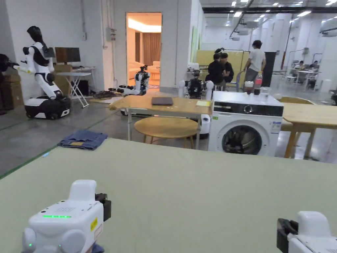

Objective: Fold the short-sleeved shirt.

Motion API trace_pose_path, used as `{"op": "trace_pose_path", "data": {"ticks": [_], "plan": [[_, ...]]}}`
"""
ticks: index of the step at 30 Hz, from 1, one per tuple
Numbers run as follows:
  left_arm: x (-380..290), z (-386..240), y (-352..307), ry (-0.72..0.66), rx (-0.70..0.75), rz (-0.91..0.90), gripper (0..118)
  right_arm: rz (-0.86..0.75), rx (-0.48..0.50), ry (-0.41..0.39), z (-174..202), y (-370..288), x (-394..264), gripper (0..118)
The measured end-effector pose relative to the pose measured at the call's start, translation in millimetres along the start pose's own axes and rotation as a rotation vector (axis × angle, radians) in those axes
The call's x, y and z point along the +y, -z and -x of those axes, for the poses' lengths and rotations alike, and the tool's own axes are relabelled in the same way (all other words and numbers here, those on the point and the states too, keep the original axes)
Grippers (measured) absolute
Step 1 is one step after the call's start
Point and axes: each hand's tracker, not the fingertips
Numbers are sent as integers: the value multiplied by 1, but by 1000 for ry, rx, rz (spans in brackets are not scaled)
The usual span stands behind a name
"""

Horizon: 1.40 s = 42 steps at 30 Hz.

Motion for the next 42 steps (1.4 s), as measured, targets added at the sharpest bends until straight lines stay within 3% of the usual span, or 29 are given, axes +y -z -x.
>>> {"op": "trace_pose_path", "data": {"ticks": [4,7,12,15,17,20,22,23,25,26,28,30,34,39,42], "plan": [[31,-75,-23,153,-34,-91,4,-91,-69,18,-11,-16,46,0],[51,-101,-44,110,-78,-145,4,-160,-52,73,-11,-39,68,0],[57,-113,-62,110,-109,-164,4,-209,-58,0,-4,-64,78,0],[61,-115,-69,121,-117,-177,4,-216,-53,8,-4,-68,78,0],[62,-118,-70,128,-121,-180,4,-213,-39,29,-5,-68,77,9],[61,-116,-73,121,-137,-186,23,-203,-28,34,-3,-69,74,30],[60,-118,-72,117,-141,-184,36,-203,-19,35,-1,-71,73,56],[59,-118,-72,119,-139,-185,48,-203,-14,34,-1,-72,72,65],[59,-120,-72,126,-136,-185,92,-206,-24,27,1,-73,72,89],[59,-120,-71,128,-140,-180,104,-213,-31,25,1,-75,72,99],[58,-119,-72,125,-150,-182,106,-227,-22,27,-2,-77,73,101],[59,-121,-75,125,-154,-196,108,-233,-9,30,-2,-79,75,113],[62,-122,-77,139,-146,-208,108,-215,-27,34,-2,-80,81,113],[64,-122,-80,118,-157,-222,108,-200,10,118,-8,-84,89,115],[64,-124,-80,129,-156,-214,108,-128,-30,180,-9,-82,94,115]]}}
